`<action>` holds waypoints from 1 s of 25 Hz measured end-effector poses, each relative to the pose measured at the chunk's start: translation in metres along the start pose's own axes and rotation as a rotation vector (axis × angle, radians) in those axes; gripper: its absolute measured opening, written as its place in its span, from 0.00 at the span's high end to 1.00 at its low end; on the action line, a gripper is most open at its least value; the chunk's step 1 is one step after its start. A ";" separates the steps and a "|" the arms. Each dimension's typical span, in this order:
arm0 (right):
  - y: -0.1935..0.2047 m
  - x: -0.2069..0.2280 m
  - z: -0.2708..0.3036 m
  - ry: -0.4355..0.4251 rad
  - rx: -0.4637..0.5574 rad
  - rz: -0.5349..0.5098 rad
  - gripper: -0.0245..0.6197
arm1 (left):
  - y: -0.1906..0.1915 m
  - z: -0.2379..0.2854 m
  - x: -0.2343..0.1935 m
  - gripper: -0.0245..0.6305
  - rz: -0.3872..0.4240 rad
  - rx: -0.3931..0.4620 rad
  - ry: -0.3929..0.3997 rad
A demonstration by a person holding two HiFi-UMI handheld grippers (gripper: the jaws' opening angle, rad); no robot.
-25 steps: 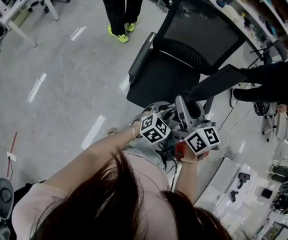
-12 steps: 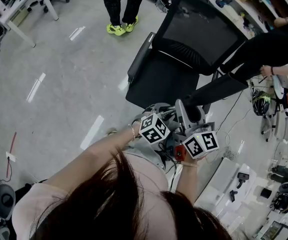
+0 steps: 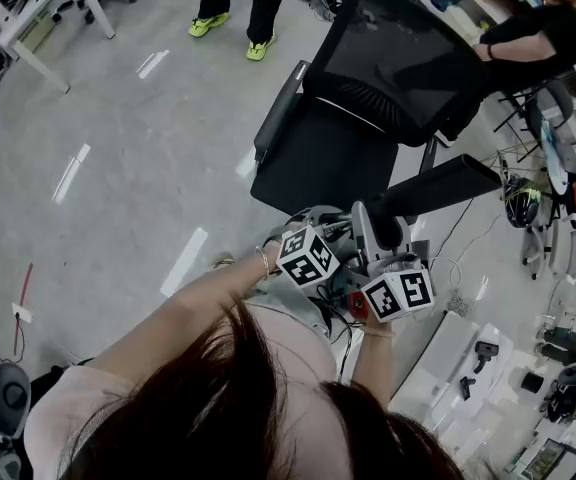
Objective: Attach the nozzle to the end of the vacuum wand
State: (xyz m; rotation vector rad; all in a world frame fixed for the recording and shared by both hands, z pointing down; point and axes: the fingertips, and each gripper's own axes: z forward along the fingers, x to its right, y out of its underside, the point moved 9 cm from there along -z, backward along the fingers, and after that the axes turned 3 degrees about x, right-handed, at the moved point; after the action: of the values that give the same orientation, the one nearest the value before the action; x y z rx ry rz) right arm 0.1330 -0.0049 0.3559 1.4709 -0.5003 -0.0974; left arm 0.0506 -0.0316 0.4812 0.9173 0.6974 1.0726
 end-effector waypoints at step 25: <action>-0.001 -0.054 -0.014 0.035 -0.030 0.013 0.68 | 0.014 -0.048 0.016 0.73 0.105 0.117 0.025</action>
State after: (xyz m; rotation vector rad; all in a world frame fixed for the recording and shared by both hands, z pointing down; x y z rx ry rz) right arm 0.0903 0.0271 0.3403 1.4376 -0.4782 -0.0685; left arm 0.0098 -0.0006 0.4705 1.0517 0.7452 1.1467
